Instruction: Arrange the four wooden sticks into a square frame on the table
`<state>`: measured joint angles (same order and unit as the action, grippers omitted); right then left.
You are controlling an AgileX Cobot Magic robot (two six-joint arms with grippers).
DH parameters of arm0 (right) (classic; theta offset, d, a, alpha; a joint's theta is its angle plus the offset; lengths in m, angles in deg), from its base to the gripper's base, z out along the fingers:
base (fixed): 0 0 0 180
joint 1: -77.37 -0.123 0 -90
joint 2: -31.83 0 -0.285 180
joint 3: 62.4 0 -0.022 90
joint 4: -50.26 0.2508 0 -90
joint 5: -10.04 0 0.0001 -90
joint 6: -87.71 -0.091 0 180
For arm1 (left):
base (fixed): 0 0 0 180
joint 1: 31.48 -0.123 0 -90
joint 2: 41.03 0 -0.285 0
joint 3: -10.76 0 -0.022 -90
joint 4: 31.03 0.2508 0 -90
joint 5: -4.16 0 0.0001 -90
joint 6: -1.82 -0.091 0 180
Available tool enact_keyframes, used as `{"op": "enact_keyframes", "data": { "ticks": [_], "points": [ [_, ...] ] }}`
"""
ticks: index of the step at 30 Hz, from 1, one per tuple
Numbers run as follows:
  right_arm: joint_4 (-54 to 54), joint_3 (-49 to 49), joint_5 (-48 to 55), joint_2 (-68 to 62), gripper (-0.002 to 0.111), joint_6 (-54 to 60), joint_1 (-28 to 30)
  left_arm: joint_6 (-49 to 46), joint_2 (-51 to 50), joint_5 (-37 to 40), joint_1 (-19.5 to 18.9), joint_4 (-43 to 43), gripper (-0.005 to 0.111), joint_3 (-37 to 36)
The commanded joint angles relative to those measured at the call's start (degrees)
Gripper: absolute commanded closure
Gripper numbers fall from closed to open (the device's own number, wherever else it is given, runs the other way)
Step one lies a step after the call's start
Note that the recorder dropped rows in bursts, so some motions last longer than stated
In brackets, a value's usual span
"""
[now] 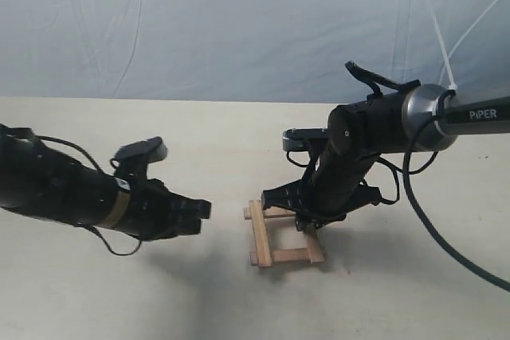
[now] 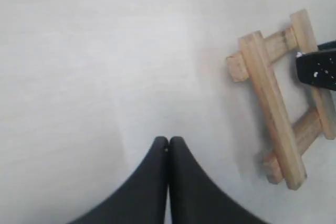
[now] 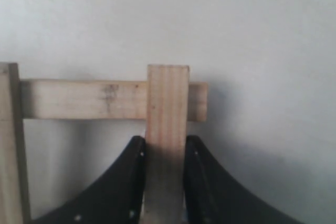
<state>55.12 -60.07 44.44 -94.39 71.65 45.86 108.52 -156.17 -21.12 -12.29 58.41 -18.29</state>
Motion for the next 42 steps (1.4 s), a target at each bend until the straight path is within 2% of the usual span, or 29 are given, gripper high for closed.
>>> {"op": "enact_keyframes", "data": {
  "ticks": [1, 5, 16, 17, 19, 23, 25, 26, 34, 36, 37, 39, 40, 42],
  "points": [
    [0.07, -1.90, -0.64, -0.10, 0.109, -3.17, 0.04, -1.23, 7.89, 5.25, -3.36, 0.40, 0.107, -5.34],
    [-0.39, -2.89, -0.65, -0.66, 0.109, -3.45, -1.11, -4.15, 14.94, 12.00, -3.34, -2.09, 0.107, -10.10],
    [-0.64, -4.38, -0.38, -4.28, 0.108, -4.57, -2.46, -18.19, 40.70, 13.28, -3.34, -16.34, 0.107, -22.08],
    [-0.64, -4.38, -0.11, -4.28, 0.104, -4.57, -2.46, -18.63, 43.62, 13.28, -3.34, -17.27, 0.107, -23.23],
    [-0.64, -4.38, -0.11, -4.32, 0.091, -4.57, -2.46, -18.63, 49.50, 13.28, -3.34, -18.15, 0.107, -25.13],
    [-0.64, -4.38, -0.35, -4.32, 0.050, -4.57, -2.46, -18.63, 60.06, 14.78, -3.34, -19.71, 0.107, -28.32],
    [-0.64, -4.38, 0.04, -3.93, 0.040, -4.57, -2.46, -18.63, 64.59, 16.57, -3.34, -20.77, 0.107, -29.31],
    [-0.64, -4.38, 0.18, -3.66, 0.040, -4.57, -2.46, -18.63, 66.86, 17.47, -3.34, -20.89, 0.107, -29.78],
    [-0.72, -4.38, 6.10, 2.76, 0.049, -0.40, -2.46, -18.28, 78.18, 21.86, -3.34, -22.15, 0.107, -31.93],
    [-0.87, -4.00, 7.25, 5.59, 0.059, 0.28, -2.46, -18.28, 79.49, 23.67, -3.34, -22.84, 0.107, -32.16],
    [-1.56, -3.57, 7.37, 6.91, 0.069, 0.22, -2.46, -18.28, 79.88, 24.35, -3.34, -23.10, 0.107, -32.16],
    [-2.89, -2.15, 7.24, 9.46, 0.090, 0.22, -2.29, -18.28, 80.34, 24.45, -3.34, -23.20, 0.107, -32.66],
    [-3.54, -0.80, 7.00, 11.08, 0.108, 0.22, -1.63, -18.28, 80.34, 24.45, -3.34, -23.20, 0.107, -32.98],
    [-3.80, 1.66, 7.00, 13.11, 0.108, 0.74, -0.14, -18.28, 80.47, 24.45, -3.34, -23.48, 0.107, -33.89]
  ]
}}
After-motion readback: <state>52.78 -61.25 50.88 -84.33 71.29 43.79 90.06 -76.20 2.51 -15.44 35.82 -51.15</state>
